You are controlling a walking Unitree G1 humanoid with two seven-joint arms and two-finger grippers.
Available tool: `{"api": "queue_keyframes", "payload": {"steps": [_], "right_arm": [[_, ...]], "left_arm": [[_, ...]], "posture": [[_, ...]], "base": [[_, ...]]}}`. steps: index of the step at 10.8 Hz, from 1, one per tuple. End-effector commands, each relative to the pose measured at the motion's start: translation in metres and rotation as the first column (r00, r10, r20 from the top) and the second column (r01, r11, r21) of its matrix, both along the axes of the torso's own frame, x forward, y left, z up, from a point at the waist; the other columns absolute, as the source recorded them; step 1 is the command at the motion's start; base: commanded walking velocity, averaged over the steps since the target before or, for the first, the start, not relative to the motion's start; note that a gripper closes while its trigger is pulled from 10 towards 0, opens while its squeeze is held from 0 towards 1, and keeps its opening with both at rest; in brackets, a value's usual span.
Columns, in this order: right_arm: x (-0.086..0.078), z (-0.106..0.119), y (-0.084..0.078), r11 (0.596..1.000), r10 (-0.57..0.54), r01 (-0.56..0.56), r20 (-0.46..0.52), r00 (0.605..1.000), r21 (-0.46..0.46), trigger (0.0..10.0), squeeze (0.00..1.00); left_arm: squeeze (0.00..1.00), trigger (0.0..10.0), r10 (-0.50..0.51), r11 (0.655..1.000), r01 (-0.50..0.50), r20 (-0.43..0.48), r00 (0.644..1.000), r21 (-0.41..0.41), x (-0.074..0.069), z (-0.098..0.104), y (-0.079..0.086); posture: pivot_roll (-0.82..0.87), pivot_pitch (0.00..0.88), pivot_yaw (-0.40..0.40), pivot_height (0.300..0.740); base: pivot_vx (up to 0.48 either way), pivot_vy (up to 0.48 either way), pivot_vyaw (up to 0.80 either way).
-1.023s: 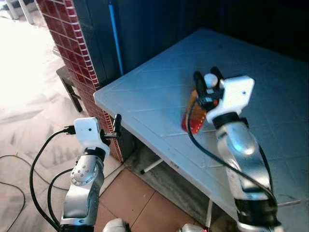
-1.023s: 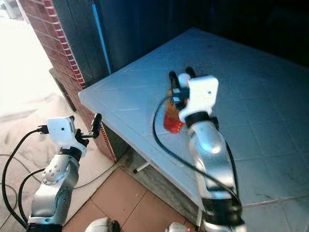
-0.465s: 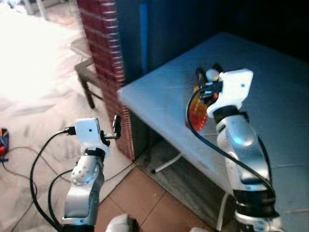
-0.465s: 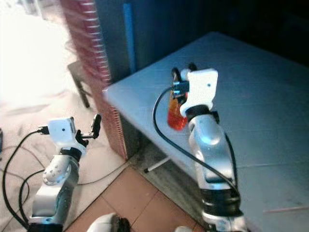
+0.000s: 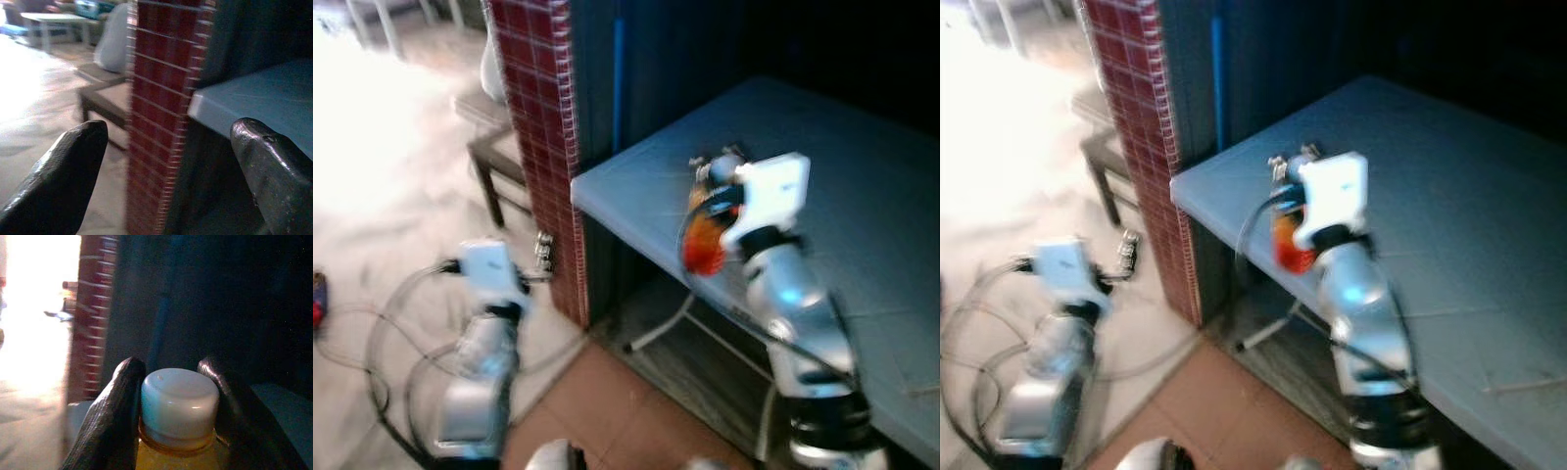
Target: Restocking fridge
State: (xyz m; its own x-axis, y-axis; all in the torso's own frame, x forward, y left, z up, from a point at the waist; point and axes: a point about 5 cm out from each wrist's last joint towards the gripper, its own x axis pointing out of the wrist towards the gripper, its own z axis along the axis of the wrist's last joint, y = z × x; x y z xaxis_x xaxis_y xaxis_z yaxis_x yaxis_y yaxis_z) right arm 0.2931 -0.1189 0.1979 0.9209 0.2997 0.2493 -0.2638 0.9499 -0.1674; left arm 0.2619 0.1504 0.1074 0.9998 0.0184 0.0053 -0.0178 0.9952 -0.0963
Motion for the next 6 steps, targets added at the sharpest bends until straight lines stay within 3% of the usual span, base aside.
{"api": "queue_keyframes", "payload": {"steps": [1, 6], "right_arm": [[-0.0030, 0.0124, -0.0001, 1.000, 0.014, -0.014, 0.067, 0.998, -0.007, 10.0, 0.00], [-0.0083, 0.0138, 0.0097, 0.995, 0.102, -0.102, 0.087, 0.991, -0.009, 10.0, 0.00]], "left_arm": [[0.00, 10.0, 0.000, 1.000, 0.000, -0.008, 1.000, 0.009, 0.0006, 0.0006, -0.0027], [0.00, 10.0, -0.005, 1.000, 0.004, -0.018, 1.000, -0.006, 0.0000, -0.0009, -0.0045]], "posture": [[-0.01, 0.000, 0.019, 0.740], [-0.01, 0.000, 0.023, 0.740]], "base": [[0.000, 0.000, 0.80], [0.000, 0.000, 0.80]]}}
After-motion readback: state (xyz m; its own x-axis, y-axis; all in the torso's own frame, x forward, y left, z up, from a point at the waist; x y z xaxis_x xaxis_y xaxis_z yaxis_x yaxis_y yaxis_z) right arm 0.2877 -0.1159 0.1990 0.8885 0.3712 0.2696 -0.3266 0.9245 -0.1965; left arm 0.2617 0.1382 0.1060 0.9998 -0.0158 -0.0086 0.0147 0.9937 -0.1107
